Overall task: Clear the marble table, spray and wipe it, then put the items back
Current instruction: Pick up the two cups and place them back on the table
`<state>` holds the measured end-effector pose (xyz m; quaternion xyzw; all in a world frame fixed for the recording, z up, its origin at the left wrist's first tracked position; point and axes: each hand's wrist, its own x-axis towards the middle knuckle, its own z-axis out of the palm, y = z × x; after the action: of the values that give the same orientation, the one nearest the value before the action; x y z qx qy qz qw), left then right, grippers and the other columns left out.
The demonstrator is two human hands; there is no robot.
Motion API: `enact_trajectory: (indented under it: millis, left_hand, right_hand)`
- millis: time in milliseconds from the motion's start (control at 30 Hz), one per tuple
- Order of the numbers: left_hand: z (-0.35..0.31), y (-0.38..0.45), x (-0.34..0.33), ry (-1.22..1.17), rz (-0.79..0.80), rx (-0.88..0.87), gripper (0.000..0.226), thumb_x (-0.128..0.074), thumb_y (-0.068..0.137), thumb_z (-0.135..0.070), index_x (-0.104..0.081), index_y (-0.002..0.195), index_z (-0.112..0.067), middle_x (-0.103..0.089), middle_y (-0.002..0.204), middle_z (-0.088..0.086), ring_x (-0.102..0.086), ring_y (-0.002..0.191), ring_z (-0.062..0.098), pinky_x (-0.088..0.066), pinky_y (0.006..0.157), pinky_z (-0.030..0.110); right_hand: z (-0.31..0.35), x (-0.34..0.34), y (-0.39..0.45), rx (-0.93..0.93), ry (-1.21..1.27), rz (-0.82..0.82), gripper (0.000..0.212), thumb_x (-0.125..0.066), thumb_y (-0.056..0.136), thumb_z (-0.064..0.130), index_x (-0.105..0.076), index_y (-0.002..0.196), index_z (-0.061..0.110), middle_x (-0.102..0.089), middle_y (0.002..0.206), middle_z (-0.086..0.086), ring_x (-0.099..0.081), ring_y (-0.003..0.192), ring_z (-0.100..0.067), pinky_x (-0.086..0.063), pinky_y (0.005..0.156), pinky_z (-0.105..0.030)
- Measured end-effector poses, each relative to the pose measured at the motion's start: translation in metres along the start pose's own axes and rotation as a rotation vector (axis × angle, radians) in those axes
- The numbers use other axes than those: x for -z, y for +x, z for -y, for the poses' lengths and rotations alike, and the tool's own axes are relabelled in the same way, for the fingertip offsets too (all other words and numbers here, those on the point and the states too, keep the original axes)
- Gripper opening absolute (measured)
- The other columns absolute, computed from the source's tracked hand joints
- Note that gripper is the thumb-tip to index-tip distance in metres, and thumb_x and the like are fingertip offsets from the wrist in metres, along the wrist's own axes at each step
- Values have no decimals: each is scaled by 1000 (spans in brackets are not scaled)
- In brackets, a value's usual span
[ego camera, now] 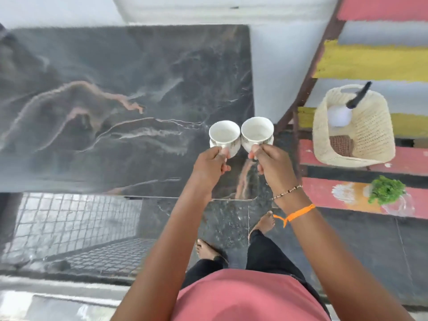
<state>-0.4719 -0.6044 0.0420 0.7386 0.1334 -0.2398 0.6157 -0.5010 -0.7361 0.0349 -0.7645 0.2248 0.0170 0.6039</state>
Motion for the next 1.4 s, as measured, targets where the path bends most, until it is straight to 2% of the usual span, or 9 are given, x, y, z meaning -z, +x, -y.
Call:
enact_trajectory:
  millis: [100,200,333,433,600,967,1067,1233,1400]
  left_hand:
    - [10,-18,71,-48,-119,-40,30,-42,97,-15,-49,68,-16,-38,57,2,-45,59,12,-42,55,10]
    - [24,-34,129,-121,-238,-54,31,-44,96,-16,-50,66,-17,-37,55,1,-44,60,12,-39,49,7]
    - [45,-54,205,-187,-411,-46,33,-44,96,-16,-50,63,-18,-37,50,-4,-42,52,8,-35,48,13]
    - [56,-60,249,-227,-494,-27,33,-43,95,-15,-50,63,-18,-37,44,-8,-38,42,2,-30,49,18]
    - [68,-47,312,-228,-609,9,31,-44,96,-18,-51,66,-18,-37,53,-3,-40,52,7,-31,56,23]
    - [34,59,438,-212,-573,24,32,-45,97,-19,-52,65,-18,-38,53,-3,-40,50,6,-34,46,8]
    - [20,91,463,-191,-549,-4,34,-45,96,-20,-50,63,-19,-38,53,-4,-37,51,7,-32,47,13]
    - [2,143,506,-174,-486,-29,31,-44,96,-17,-49,66,-17,-36,55,-1,-38,55,9,-33,45,6]
    - [-13,204,558,-152,-377,-30,34,-40,98,-14,-46,65,-16,-35,55,-1,-34,51,8,-30,43,7]
  right_hand:
    - [21,-68,-15,58,22,102,33,-52,92,18,-58,59,19,-41,47,2,-37,45,-9,-31,51,-24]
    - [36,-127,-26,109,40,193,35,-51,92,16,-57,58,19,-44,51,-1,-36,40,-4,-32,47,-18]
    - [59,-205,-44,146,62,358,36,-51,92,14,-55,56,17,-45,43,10,-36,39,-3,-32,43,-13]
    - [73,-254,-50,194,29,444,38,-49,92,11,-51,55,18,-44,49,0,-37,45,-10,-32,47,-18]
    - [88,-328,-41,220,-3,552,37,-48,93,12,-51,56,15,-42,50,1,-39,38,-3,-31,46,-15]
    - [138,-462,53,208,-72,500,40,-47,94,25,-52,54,28,-46,49,2,-45,53,-15,-41,64,-35]
    - [155,-483,78,230,-96,466,39,-48,94,24,-54,56,27,-46,49,4,-45,51,-12,-39,63,-31]
    - [179,-515,114,201,-56,438,34,-47,95,17,-56,62,16,-47,55,3,-43,52,-10,-37,61,-28]
    - [197,-563,144,162,-72,334,39,-46,95,17,-54,58,26,-50,61,3,-45,56,-11,-39,67,-31]
